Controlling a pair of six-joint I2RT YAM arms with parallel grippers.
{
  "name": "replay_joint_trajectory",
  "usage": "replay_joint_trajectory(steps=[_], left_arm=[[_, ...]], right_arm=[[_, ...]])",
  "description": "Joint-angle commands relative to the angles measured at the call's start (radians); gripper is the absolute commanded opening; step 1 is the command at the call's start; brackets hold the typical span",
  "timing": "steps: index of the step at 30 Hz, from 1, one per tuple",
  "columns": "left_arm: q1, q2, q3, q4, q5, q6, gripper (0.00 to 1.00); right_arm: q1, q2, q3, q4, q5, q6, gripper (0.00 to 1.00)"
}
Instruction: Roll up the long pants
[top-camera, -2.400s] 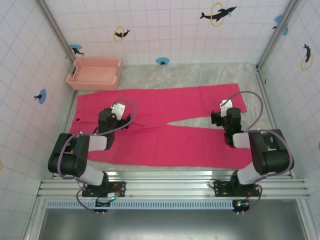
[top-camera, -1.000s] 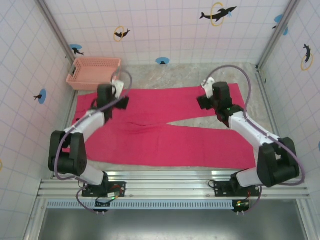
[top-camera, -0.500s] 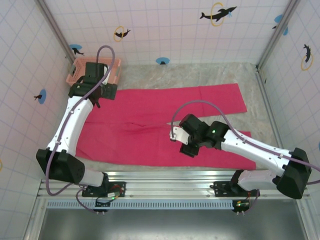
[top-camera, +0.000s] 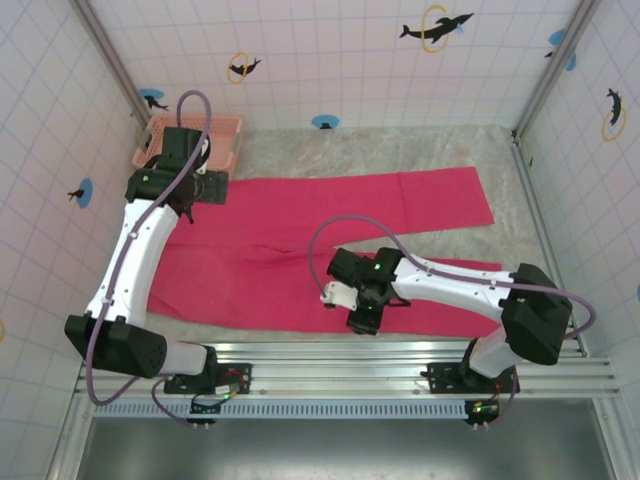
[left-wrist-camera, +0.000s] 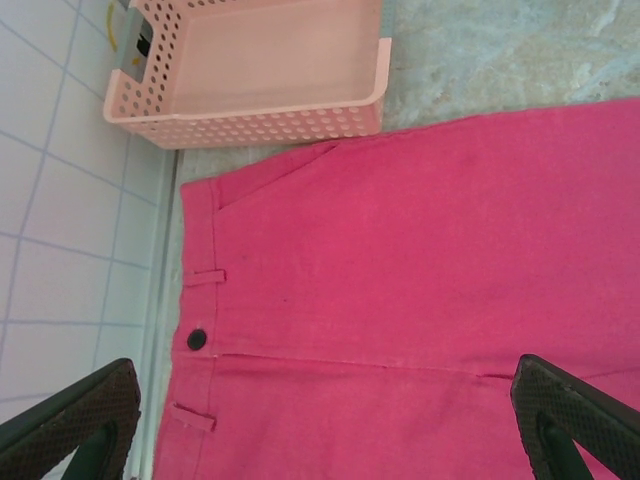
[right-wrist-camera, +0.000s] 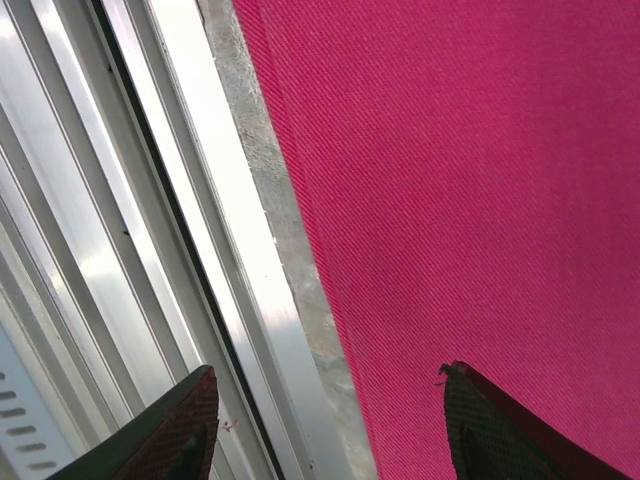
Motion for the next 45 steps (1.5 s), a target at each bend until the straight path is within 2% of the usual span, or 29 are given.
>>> replay_joint_trajectory(steps=[1,3,12,15,21,24,26,30,32,38,42,45], left_arm=[[0.001,-0.012,-0.025,-0.016,0.017,-0.023,0.98],[0.0,-0.016,-0.029,-0.018,0.008,-0.012,0.98],[0.001,-0.039,-0.039,-0.031,-0.021,0.01,0.97],[0.001,-0.047,-0.045,-0.041,-0.03,0.013,0.98],[0.001,-0.055,-0.059,-0.047,-0.037,0.017,0.98],[0.0,-0.056,-0.065,-0.047,-0.038,0.024,0.97],[0.0,-0.058,-0.069,-0.05,-0.04,0.029,0.98],[-0.001,-0.069,-0.094,-0.047,-0.043,0.066,0.96],[-0.023,-0.082,-0.12,-0.044,-0.033,0.145,0.92],[-0.2,-0.116,-0.275,-0.059,-0.044,0.355,0.84],[-0.297,-0.118,-0.328,-0.113,0.007,0.396,0.81],[-0.323,-0.127,-0.362,-0.115,0.054,0.374,0.82]], right_arm=[[0.002,0.04,-0.022,0.031,-0.041,0.023,0.59],[0.005,0.056,-0.03,0.049,-0.043,0.033,0.57],[0.018,0.155,-0.047,0.103,0.094,0.05,0.53],[0.017,0.195,-0.049,0.117,0.122,0.063,0.46],[0.016,0.295,-0.005,0.088,0.184,0.072,0.27],[0.013,0.276,-0.006,0.085,0.223,0.067,0.05],[0.0,0.224,0.013,0.063,0.222,0.055,0.01],[-0.069,0.151,0.164,-0.082,0.135,0.0,0.0],[-0.125,0.155,0.279,-0.18,0.052,-0.032,0.0],[-0.238,0.26,0.545,-0.346,-0.105,-0.082,0.01],[-0.28,0.312,0.604,-0.368,-0.159,-0.086,0.01],[-0.304,0.326,0.622,-0.364,-0.209,-0.087,0.01]])
